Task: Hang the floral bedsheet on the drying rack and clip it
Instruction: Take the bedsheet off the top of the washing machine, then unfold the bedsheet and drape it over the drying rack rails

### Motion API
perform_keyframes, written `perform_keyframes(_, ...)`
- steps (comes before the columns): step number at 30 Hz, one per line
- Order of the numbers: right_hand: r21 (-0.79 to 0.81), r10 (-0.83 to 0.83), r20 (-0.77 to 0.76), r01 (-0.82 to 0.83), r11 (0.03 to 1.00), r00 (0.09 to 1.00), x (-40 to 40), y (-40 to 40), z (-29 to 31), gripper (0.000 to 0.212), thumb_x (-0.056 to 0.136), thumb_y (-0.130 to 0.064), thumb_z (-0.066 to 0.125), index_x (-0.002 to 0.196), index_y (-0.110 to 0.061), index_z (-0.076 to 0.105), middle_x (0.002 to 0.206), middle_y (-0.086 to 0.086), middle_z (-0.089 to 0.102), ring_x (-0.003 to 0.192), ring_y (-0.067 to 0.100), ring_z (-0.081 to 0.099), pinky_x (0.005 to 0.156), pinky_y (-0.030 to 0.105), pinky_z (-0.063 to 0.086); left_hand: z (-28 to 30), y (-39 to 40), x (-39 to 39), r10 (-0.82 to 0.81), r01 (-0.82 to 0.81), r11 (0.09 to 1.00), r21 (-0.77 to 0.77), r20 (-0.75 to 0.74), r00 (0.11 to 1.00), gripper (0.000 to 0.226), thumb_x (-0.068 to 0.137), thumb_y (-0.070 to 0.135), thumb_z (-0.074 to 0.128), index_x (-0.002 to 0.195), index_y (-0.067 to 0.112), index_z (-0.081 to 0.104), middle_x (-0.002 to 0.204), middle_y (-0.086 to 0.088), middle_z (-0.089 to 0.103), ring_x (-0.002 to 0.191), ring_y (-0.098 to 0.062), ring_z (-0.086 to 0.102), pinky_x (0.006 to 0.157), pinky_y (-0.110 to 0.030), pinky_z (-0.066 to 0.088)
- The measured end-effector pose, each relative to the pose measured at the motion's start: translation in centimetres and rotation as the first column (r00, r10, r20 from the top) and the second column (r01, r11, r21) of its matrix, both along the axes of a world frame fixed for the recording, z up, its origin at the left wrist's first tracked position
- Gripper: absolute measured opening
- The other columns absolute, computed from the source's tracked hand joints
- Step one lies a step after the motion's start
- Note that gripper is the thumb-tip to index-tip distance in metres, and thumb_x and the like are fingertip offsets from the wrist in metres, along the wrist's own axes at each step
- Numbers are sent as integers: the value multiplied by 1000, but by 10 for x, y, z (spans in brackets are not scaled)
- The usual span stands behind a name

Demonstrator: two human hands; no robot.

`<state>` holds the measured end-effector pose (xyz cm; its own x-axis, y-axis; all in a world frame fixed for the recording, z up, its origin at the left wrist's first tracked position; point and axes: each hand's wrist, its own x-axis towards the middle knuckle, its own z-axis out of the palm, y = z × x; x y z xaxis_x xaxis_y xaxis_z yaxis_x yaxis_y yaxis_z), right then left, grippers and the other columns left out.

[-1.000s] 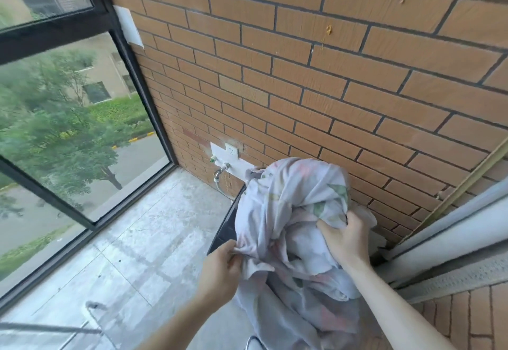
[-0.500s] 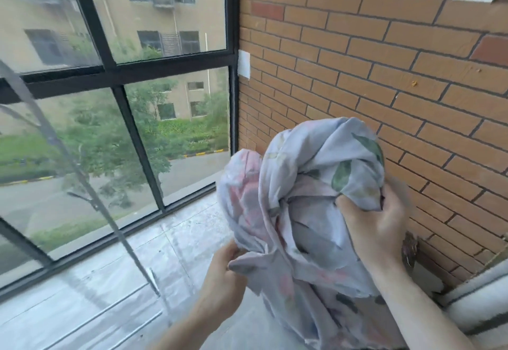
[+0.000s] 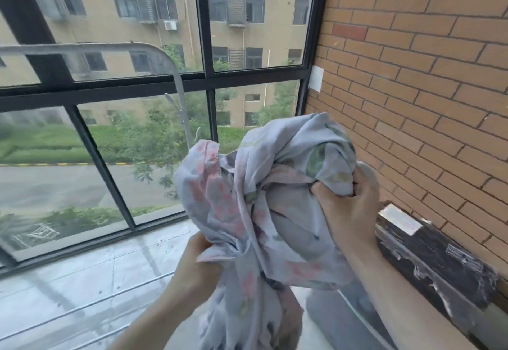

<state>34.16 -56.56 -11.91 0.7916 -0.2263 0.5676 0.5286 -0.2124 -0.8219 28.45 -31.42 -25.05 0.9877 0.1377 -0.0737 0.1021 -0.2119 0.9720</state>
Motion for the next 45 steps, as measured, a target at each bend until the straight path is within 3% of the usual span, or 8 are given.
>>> perform_keyframes(6, -30, 190, -172, -198, 980, 967, 19, 38, -26, 28, 76, -5, 80, 68, -5, 53, 66, 7, 53, 56, 8, 47, 53, 19, 40, 21, 58, -29, 169, -173, 982, 74, 52, 984, 27, 77, 11, 65, 95, 26, 79, 97, -4, 80, 97, -35, 74, 85, -59, 59)
perform_keyframes(13, -87, 414, -347, -468, 879, 842, 52, 96, -46, 16, 75, -17, 82, 73, -13, 67, 74, 17, 67, 66, 21, 58, 56, 40, 47, 42, 134, -79, 438, -420, 843, 335, 26, 899, 22, 80, 11, 75, 79, 33, 79, 78, 11, 77, 71, -1, 64, 66, -27, 53)
perform_keyframes(16, -48, 473, -398, -533, 845, 786, 58, 123, -48, 11, 72, -26, 80, 78, -25, 71, 77, 5, 72, 71, 20, 63, 64, 38, 51, 54, 178, -101, 615, -600, 687, 409, 114, 781, 18, 91, 29, 66, 76, 25, 75, 73, 3, 74, 70, -10, 61, 64, -29, 46)
perform_keyframes(23, -29, 583, -454, -666, 746, 674, 64, 173, -47, 13, 82, -10, 79, 86, -22, 75, 78, -5, 77, 70, 16, 69, 66, 33, 56, 85, 259, -153, 746, -664, 474, 579, 137, 652, 19, 103, 16, 59, 99, 18, 78, 95, -6, 76, 91, -29, 67, 83, -44, 52)
perform_keyframes(29, -211, 580, -465, -720, 662, 669, 55, 215, -44, 18, 81, -10, 79, 87, -26, 75, 78, -5, 77, 74, 18, 70, 64, 35, 56, 104, 308, -172, 854, -791, 404, 460, 121, 506, 28, 109, 19, 48, 92, 22, 70, 75, 7, 61, 67, -11, 52, 53, -16, 39)
perform_keyframes(33, -395, 479, -472, -664, 635, 740, 32, 255, -62, 10, 75, -19, 82, 80, -19, 74, 77, 4, 75, 78, 27, 70, 67, 41, 53, 119, 351, -185, 822, -786, 433, 441, 165, 545, 32, 110, 26, 46, 86, 22, 68, 90, -6, 67, 85, -27, 62, 73, -35, 46)
perform_keyframes(38, -516, 401, -473, -616, 595, 784, -3, 322, -84, 40, 58, -56, 66, 80, -23, 72, 77, 2, 73, 77, 27, 67, 75, 43, 55, 164, 404, -207, 810, -813, 428, 395, 231, 539, 38, 108, 31, 45, 75, 23, 60, 78, 2, 61, 74, -18, 56, 66, -32, 42)
perform_keyframes(45, -570, 398, -507, -644, 511, 764, -62, 431, -84, 16, 80, -24, 79, 74, -25, 65, 72, -6, 66, 70, 16, 60, 61, 34, 40, 225, 455, -224, 638, -728, 477, 493, 375, 672, 37, 106, 30, 51, 72, 20, 60, 68, 6, 56, 71, -16, 52, 66, -32, 39)
